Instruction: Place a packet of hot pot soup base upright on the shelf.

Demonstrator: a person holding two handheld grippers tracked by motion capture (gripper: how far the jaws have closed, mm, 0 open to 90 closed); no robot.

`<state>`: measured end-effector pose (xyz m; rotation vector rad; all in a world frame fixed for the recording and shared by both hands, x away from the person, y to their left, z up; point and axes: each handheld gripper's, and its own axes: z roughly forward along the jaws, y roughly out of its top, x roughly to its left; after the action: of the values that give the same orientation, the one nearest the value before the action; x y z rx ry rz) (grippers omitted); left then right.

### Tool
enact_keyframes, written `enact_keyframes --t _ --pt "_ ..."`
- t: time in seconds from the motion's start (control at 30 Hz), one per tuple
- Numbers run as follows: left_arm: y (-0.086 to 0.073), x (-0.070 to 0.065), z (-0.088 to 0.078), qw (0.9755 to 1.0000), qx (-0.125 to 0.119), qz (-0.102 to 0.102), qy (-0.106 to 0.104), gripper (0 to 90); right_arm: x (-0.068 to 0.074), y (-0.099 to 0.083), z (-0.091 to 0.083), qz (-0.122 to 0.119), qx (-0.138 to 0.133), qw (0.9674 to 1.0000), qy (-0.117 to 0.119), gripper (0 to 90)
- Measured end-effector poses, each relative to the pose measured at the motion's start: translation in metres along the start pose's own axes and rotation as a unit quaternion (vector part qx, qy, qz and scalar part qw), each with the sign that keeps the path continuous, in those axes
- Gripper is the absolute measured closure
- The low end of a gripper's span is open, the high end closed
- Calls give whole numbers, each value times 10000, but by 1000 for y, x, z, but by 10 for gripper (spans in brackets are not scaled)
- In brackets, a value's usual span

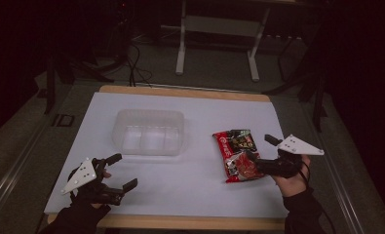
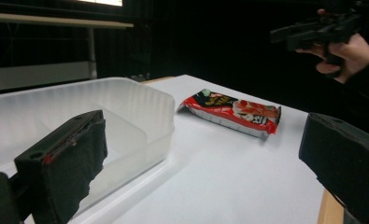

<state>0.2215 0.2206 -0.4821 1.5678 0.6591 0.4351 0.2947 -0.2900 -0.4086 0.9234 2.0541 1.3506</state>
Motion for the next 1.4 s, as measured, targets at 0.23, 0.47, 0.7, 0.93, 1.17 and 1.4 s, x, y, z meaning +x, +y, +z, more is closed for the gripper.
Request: enact_keyframes --t 0.23,0.47,0.7,0.93,1.17,1.4 --pt "0 -1 1 10000 19 16 -34 13 -21 0 13 104 142 9998 -117 128" --pt "-2 -2 2 10000 44 16 -40 13 -48 -10 41 258 416 9984 -280 181" --pt "-3 -3 2 9999 98 44 -73 13 -61 -28 67 510 695 9957 -353 311" --pt "-4 -4 3 9998 150 90 -109 13 -75 -47 87 641 1165 9897 -529 490" --pt "-4 -4 4 9997 172 94 -124 13 -87 -61 100 819 1443 9839 -662 500" --pt "-5 -4 5 9997 183 83 -134 13 -95 -70 107 973 1633 9794 -679 527"
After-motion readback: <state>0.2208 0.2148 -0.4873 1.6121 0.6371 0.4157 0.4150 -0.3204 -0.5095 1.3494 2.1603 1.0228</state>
